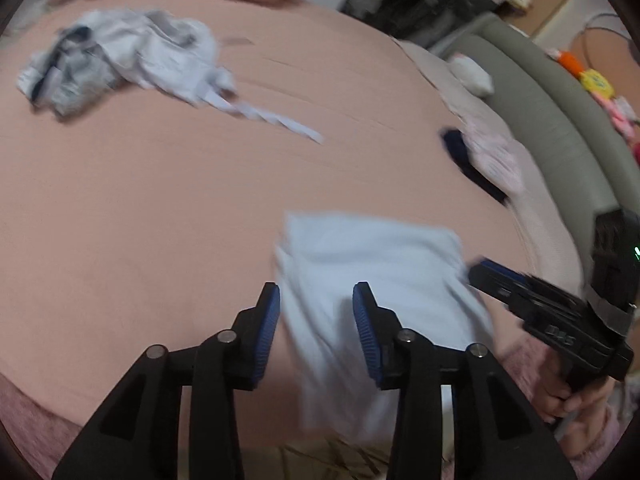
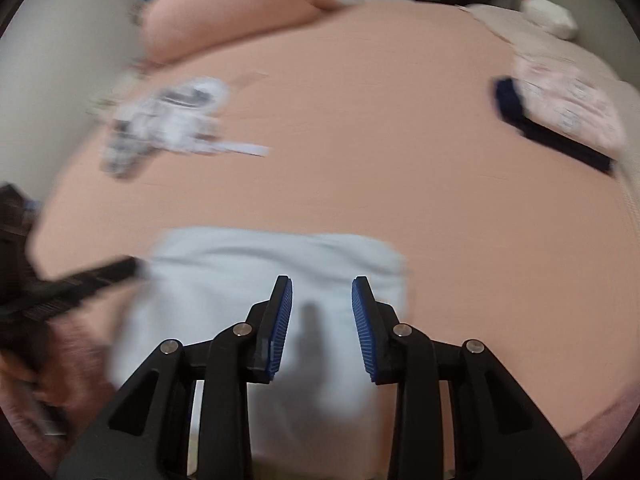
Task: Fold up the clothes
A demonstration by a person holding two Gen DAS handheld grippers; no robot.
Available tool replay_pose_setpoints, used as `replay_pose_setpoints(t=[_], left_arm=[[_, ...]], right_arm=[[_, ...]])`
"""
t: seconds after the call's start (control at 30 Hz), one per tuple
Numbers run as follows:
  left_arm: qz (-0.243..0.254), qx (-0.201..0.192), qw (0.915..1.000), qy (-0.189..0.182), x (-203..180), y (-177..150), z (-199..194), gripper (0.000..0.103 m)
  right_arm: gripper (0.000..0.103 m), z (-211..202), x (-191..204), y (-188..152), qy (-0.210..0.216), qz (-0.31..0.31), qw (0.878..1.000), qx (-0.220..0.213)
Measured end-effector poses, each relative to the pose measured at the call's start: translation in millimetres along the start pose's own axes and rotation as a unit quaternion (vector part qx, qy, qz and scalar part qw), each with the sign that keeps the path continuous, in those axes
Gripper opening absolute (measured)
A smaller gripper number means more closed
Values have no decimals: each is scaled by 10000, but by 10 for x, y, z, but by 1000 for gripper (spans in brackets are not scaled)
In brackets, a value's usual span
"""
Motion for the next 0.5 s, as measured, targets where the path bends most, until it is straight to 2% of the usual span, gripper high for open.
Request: replay_pose_setpoints(t=[0.03, 0.1, 0.13, 0.17, 0.2, 0.37, 0.4, 0.43, 0.5], left_arm=[[122, 137, 9996, 215, -31, -53, 72, 40], [359, 356, 9929, 1081, 3, -86, 185, 43], [291, 387, 9913, 1226, 59, -71, 183, 45], [123, 388, 9919, 1205, 123, -47, 153, 48], [-6, 351, 9941, 1031, 138, -28, 99, 48], [278, 241, 9984, 424, -140, -43, -76, 46], [403, 391, 9969, 542, -194, -80, -8, 46], [527, 542, 9933, 875, -216, -126, 69, 49], [314, 639, 9902, 1204, -107, -152, 98, 55]], right_arm=[[32, -21, 44, -26, 62, -48, 10000, -3], [31, -63, 132, -77, 187, -144, 9997, -10], [30, -69, 120, -109, 108, -205, 9997, -37], [29, -70, 89, -144, -20, -270, 9996, -71], [30, -72, 57, -178, -148, -335, 9993, -105], [33, -250, -51, -271, 46, -208, 9996, -181], [33, -288, -72, -289, 94, -178, 9996, -195], [33, -202, -102, -318, 153, -73, 9999, 16], [35, -123, -192, -345, 151, 17, 9997, 197]])
Point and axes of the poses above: each gripper's, at about its wrist camera, not at the fingertips, and z roughly the way its jaws point, x to its left, y to its top, the point moved 2 cm from there along z, roughly the way its jaws point, and after that the axes turned 5 degrees about -y, right-handed, at the moved point
